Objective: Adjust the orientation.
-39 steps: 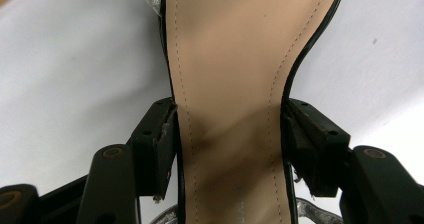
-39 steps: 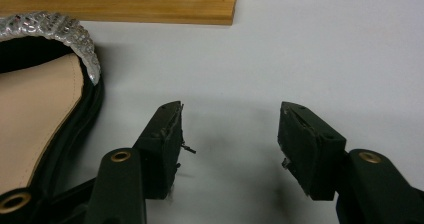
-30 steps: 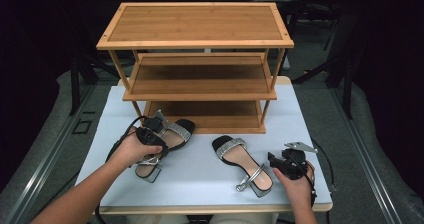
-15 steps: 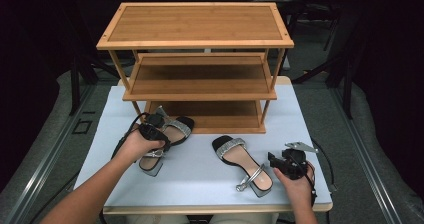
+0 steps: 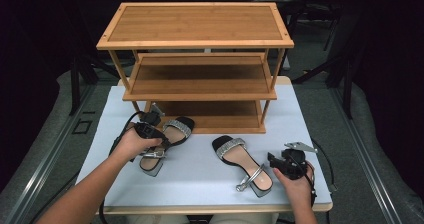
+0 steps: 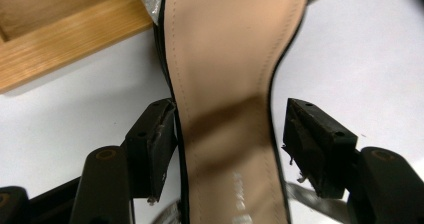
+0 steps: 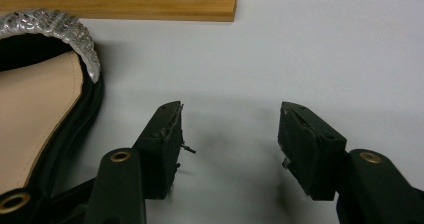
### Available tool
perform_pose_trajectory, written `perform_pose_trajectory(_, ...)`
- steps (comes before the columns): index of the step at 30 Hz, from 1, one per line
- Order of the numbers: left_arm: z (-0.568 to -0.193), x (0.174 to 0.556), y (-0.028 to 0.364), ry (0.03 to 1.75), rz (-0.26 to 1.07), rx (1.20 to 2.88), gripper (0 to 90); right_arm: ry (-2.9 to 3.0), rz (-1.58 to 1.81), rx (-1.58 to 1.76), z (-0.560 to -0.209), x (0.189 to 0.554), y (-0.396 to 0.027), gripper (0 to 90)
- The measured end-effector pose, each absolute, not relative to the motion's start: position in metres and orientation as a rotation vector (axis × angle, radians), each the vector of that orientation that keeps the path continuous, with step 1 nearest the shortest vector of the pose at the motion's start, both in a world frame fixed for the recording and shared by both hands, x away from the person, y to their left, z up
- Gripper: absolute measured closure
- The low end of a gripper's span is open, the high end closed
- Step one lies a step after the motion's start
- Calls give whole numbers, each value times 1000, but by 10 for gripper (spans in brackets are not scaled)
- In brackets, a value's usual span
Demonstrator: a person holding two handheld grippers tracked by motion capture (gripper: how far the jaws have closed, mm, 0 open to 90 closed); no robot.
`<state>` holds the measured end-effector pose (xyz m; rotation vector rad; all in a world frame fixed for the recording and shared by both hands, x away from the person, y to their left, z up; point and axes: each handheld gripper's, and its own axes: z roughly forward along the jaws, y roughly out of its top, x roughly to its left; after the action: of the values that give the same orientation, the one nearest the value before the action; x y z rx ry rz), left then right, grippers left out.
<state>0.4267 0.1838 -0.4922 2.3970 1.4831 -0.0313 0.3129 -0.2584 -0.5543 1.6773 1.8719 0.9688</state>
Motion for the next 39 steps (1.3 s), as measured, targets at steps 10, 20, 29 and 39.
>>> perform_pose_trajectory(10,-443,387,204,1359,60,2361,413,1875,965,1682,-554,313,-258,428)
perform_pose_trajectory(20,-431,333,236,1317,70,2368,395,1881,972,1677,-553,313,-257,427)
perform_pose_trajectory(29,-466,321,246,1317,52,2387,404,1878,969,1680,-553,313,-256,426)
perform_pose_trajectory(39,-496,329,239,1227,28,2426,367,1875,968,1688,-555,313,-258,426)
